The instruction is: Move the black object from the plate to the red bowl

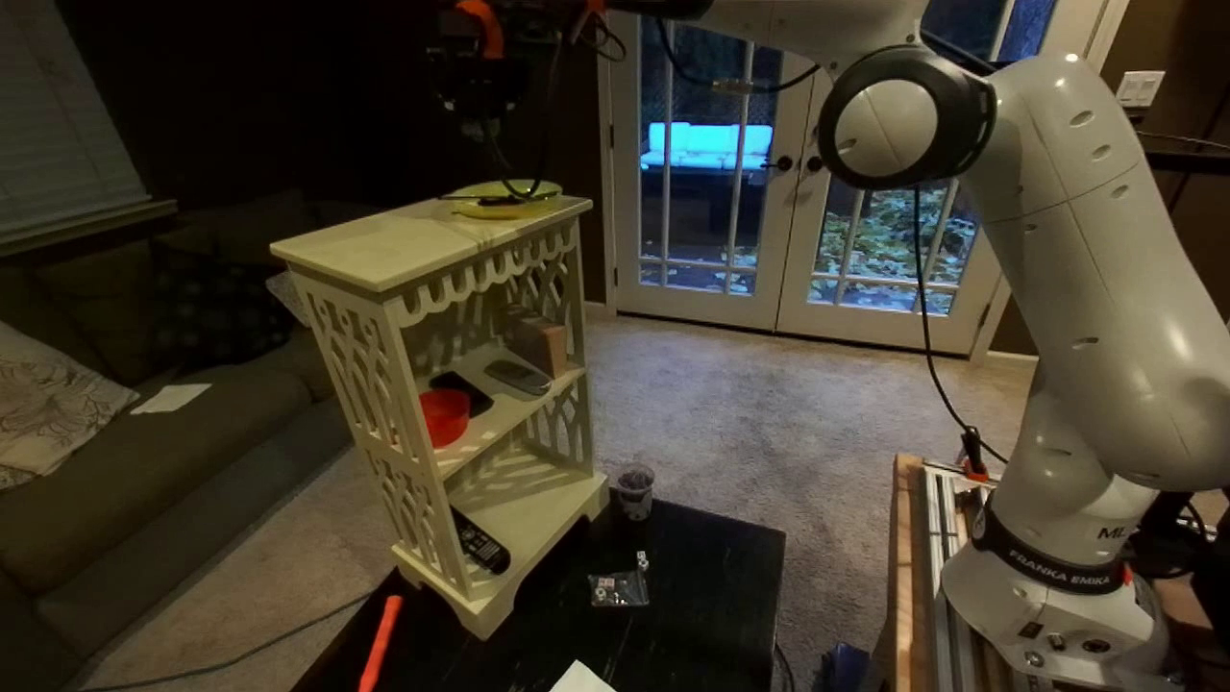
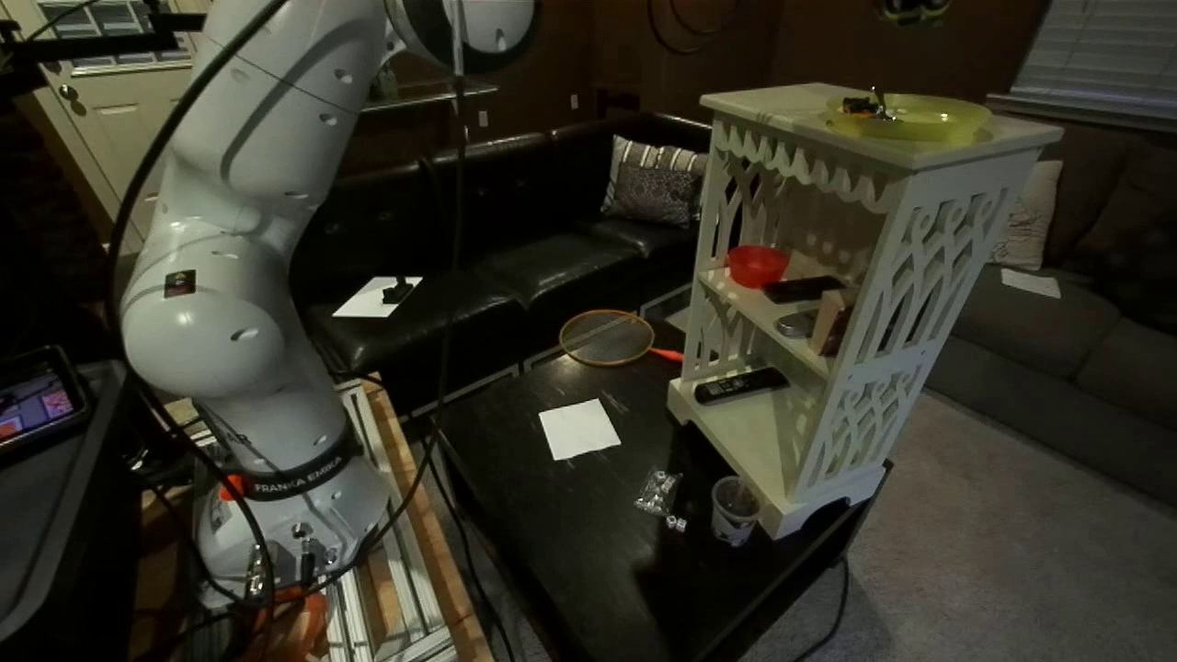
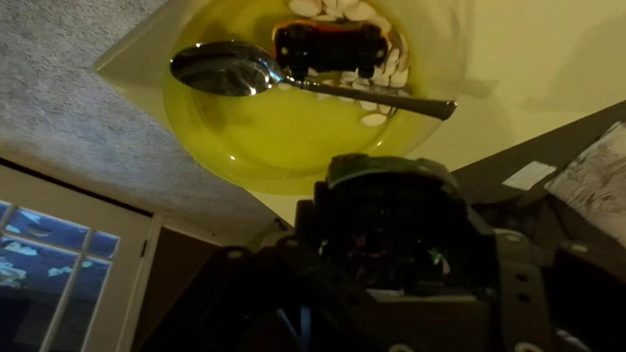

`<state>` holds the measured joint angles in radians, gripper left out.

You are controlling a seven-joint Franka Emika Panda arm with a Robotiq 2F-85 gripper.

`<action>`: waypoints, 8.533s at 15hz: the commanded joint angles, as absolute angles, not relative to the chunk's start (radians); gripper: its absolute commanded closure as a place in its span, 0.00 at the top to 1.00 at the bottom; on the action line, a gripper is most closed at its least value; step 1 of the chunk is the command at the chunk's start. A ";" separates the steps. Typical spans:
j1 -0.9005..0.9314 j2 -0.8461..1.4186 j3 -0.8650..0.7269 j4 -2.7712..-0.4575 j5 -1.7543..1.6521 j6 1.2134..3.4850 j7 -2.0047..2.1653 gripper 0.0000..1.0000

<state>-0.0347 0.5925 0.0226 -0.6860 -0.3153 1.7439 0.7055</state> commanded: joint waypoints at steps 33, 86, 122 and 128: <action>-0.162 -0.130 -0.002 -1.805 0.091 1.713 -0.309 0.42; 0.208 0.202 -0.074 -2.218 1.634 3.134 -1.516 0.42; 0.136 0.480 -0.172 -1.959 2.508 2.486 -2.430 0.42; 0.152 0.482 -0.146 -1.978 2.504 2.537 -2.427 0.67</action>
